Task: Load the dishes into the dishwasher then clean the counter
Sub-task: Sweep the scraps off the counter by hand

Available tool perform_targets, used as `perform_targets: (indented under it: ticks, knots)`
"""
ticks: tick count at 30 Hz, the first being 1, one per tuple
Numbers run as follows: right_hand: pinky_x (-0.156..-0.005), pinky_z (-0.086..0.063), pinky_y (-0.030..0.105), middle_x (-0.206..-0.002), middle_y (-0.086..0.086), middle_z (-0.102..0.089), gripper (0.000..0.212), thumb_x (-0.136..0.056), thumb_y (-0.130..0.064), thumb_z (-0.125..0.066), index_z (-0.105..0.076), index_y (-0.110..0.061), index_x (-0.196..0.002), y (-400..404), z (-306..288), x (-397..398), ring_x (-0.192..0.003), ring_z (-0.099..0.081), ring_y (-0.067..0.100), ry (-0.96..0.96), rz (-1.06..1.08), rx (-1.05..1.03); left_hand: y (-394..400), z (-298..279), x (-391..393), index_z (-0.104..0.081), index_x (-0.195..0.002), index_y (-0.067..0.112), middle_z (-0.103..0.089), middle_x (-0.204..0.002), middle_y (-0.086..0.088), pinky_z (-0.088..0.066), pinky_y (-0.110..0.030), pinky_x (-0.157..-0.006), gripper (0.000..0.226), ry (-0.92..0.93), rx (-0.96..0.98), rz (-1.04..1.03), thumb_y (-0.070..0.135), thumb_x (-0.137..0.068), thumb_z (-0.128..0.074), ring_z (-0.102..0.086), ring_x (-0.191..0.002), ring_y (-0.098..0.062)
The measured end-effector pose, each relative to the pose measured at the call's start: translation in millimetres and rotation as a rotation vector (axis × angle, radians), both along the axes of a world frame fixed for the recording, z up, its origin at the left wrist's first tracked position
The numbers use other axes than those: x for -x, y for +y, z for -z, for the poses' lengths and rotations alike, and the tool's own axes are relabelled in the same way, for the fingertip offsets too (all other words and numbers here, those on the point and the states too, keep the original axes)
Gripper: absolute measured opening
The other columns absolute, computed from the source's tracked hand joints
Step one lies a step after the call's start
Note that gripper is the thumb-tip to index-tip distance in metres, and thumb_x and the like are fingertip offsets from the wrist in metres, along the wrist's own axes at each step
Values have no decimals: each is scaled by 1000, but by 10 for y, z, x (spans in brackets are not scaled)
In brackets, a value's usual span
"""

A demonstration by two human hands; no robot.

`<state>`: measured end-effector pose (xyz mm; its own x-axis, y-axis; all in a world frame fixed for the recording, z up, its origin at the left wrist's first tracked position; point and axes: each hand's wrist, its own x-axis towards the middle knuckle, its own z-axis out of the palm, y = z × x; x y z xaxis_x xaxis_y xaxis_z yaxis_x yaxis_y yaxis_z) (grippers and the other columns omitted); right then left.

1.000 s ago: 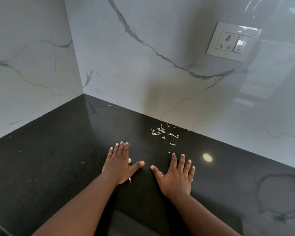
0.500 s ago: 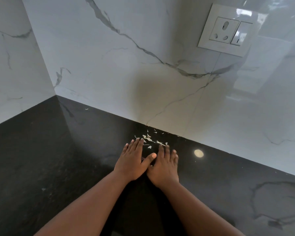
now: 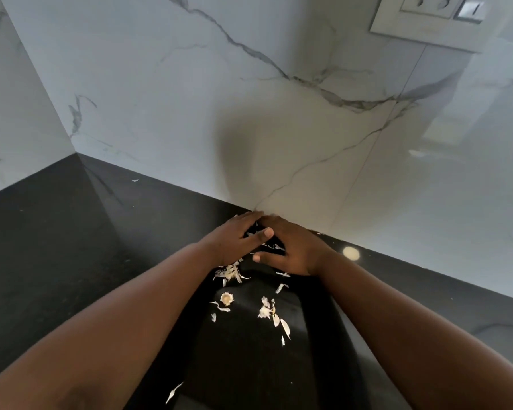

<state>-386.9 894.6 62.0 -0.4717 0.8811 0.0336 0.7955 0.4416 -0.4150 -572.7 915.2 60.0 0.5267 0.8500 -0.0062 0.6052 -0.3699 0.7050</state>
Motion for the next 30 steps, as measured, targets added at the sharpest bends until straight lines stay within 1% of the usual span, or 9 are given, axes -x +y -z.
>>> perform_targets:
  ticks: [4,8,11,13,16,21,24,27,30]
  knots:
    - [-97,-47,39,-128,-7,-57,57,-89,-59,-54,-46,-27,-135,121,92,75,-112,-53,9,102,2,-4,95,100,7,-26,-152,25,-35,-154,-1,-23,-47,-118,95,19,69,-41,85,-79,-29,-26,-144,-21]
    - [-96,-47,40,-121,-10,-59,45,-91,-50,-52,-51,-27,-130,78,123,96,-110,-55,7,193,-22,51,-11,76,12,-30,-151,26,-40,-150,-2,-26,-48,-116,95,19,109,-61,87,-78,-27,-30,-142,-23]
    - [-110,-36,43,-137,-8,-52,57,-92,-53,-49,-42,-27,-142,-109,185,83,-128,-46,8,123,-68,65,-304,46,64,-25,-152,22,-28,-157,-3,-17,-39,-117,87,100,53,-42,74,-82,-25,-18,-147,-21]
    - [-115,-30,44,-148,-4,-44,68,-90,-62,-44,-35,-27,-148,-309,197,94,-138,-36,11,98,-81,88,-515,37,145,-24,-152,24,-27,-158,-2,-14,-33,-115,85,121,30,-19,77,-86,-23,-17,-147,-18]
    - [-121,-17,38,-154,-1,-37,77,-87,-67,-41,-32,-25,-151,-653,146,171,-145,-26,12,116,-102,110,-844,11,220,-22,-153,23,-24,-159,1,-6,-23,-108,78,163,28,-10,69,-90,-25,-14,-147,-14]
    - [-122,-15,40,-160,1,-26,91,-82,-72,-41,-22,-21,-155,-1202,123,345,-148,-17,15,27,-88,83,-1333,67,356,-19,-153,23,-22,-160,4,-5,-26,-116,118,194,-9,9,96,-62,0,-12,-147,-10]
    - [-123,-9,35,-162,2,-19,97,-79,-73,-41,-15,-20,-156,-1536,123,454,-149,-12,14,-4,-76,82,-1617,113,445,-16,-154,22,-20,-160,3,-6,-29,-120,120,197,-20,21,98,-62,-1,-9,-148,-8]
    - [-119,2,23,-163,1,-14,100,-76,-70,-40,-9,-19,-156,-1876,103,560,-150,-7,13,-37,-81,74,-1944,127,512,-15,-154,19,-20,-160,3,0,-18,-116,121,178,-43,38,97,-62,-3,-7,-146,-2]
    - [-120,4,24,-163,0,-11,99,-78,-65,-45,-3,-20,-156,-2189,109,656,-150,-2,10,-60,-81,59,-2263,135,574,-14,-154,17,-18,-160,3,4,-15,-115,123,171,-65,29,97,-61,-4,-4,-145,-1]
